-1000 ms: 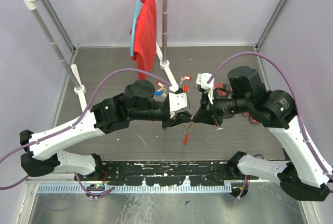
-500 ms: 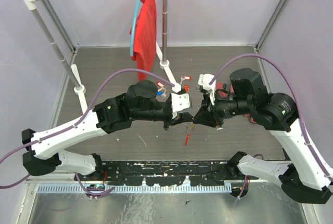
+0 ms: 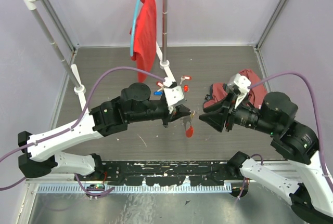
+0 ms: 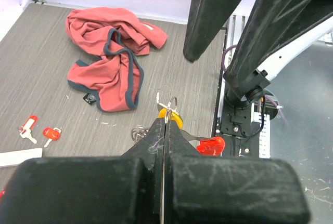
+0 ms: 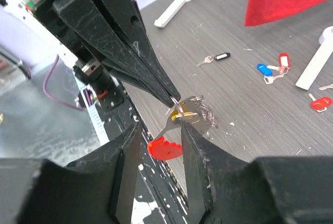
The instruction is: Put the keys on the keyring
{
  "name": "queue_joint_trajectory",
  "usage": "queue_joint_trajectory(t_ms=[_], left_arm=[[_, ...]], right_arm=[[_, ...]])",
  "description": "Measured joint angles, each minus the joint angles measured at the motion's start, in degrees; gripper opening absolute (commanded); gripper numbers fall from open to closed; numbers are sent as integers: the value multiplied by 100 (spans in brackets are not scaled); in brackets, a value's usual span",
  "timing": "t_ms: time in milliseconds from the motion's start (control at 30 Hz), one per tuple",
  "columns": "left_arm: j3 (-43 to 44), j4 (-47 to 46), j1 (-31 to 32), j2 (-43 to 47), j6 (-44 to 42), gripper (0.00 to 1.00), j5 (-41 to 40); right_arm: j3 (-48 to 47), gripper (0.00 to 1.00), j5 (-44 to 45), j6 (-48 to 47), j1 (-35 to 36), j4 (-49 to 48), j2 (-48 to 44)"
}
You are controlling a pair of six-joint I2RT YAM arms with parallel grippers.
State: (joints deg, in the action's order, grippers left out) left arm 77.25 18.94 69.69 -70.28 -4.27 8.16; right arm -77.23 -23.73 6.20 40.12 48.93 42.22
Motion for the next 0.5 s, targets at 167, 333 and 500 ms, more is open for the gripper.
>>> queue_joint_trajectory(t_ms=[167,333,500], left_arm=[[-190,-269,0,101,245,0,-140],[-286,-492,0,225,420,0,-212],[-328,-673,0,426,557,0,-223]], right_arm=[[378,44,590,767,0,-605,-442],[1128,44,979,1624,0,-1386,-916],[1700,44,986,2312,0,-2090,-1202]])
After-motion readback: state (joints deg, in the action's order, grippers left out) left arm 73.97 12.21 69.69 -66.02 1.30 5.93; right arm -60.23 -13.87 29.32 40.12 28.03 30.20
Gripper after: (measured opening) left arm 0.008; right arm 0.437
